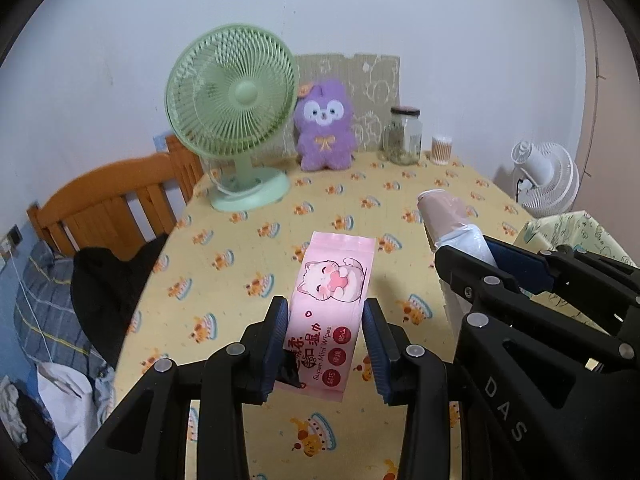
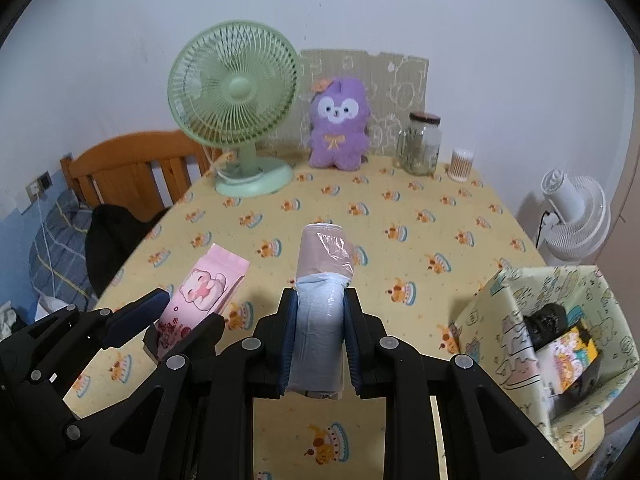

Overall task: Organize soft objects
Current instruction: 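Lift the pink wipes pack and white cloth and carry them toward the gift box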

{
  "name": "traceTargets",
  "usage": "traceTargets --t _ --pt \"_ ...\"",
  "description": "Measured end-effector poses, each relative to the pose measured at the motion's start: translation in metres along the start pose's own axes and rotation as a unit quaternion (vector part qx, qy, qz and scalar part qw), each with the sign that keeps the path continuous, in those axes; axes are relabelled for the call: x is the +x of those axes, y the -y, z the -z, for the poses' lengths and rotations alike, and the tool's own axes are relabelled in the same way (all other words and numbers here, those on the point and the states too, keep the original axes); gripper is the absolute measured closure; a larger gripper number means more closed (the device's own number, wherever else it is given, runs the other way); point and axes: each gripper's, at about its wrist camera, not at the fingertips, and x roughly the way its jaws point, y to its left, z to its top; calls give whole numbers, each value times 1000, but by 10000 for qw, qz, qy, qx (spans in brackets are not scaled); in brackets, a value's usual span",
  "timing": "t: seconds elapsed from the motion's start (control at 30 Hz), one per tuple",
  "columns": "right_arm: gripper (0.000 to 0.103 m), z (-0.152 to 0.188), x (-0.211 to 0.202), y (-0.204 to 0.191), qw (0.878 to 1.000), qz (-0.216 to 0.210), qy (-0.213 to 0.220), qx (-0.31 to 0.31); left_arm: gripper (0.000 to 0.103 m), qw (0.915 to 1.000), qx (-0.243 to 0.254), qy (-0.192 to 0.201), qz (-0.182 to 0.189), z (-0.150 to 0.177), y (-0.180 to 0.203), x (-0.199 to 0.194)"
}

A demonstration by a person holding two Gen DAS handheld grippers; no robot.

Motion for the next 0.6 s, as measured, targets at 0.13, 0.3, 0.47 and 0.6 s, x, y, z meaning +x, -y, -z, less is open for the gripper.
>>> traceTargets --t 0.13,0.3,0.47,0.6 --pt "77 -7 -13 0 9999 -12 131 -24 64 9999 31 108 -90 -6 1 -12" --pt "77 -15 -29 1 9997 -47 255 -42 64 9996 22 246 -126 -13 2 -25" --pt "77 -22 -40 2 9993 -74 366 -77 64 9992 -4 366 -163 -19 4 -35" --pt "77 -25 -46 5 9990 -88 431 -105 64 9989 -42 428 -161 -22 8 -40"
